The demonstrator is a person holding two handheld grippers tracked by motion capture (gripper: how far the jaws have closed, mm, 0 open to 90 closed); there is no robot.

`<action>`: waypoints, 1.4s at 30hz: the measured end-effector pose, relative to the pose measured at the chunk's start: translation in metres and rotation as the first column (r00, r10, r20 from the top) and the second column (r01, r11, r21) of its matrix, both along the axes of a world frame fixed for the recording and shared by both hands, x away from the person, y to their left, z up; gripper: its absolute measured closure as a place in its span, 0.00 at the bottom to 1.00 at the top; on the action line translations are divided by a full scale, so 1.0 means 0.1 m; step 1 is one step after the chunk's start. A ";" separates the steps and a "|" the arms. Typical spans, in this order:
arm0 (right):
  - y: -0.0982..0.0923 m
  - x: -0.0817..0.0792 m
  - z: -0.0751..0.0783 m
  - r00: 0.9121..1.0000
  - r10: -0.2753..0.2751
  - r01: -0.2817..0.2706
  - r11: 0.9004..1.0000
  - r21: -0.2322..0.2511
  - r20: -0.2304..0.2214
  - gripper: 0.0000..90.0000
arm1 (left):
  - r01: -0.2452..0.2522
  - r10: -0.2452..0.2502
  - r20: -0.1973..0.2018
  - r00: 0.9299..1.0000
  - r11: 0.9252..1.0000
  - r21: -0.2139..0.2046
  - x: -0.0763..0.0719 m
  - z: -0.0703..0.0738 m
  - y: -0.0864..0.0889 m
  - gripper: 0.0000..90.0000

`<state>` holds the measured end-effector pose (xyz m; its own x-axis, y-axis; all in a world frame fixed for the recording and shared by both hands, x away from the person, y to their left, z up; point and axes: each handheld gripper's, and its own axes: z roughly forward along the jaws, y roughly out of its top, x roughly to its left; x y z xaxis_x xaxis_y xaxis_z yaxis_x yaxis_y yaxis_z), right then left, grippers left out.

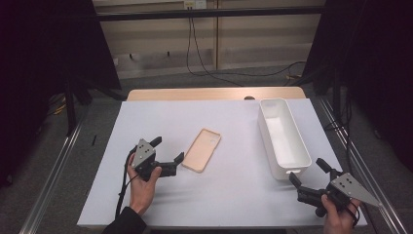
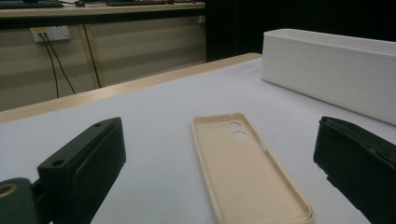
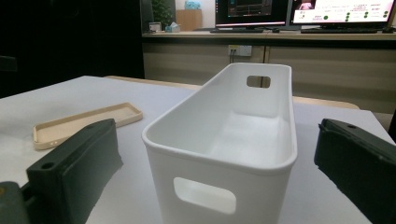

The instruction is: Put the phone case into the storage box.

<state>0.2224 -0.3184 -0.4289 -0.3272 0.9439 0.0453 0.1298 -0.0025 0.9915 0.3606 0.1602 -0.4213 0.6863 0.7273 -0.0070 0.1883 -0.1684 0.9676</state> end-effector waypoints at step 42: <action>0.02 0.00 0.00 1.000 0.016 -0.016 1.000 -0.006 -0.007 0.00 | 0.185 -0.104 -0.380 0.919 0.966 0.181 0.80 0.21 -0.52 0.07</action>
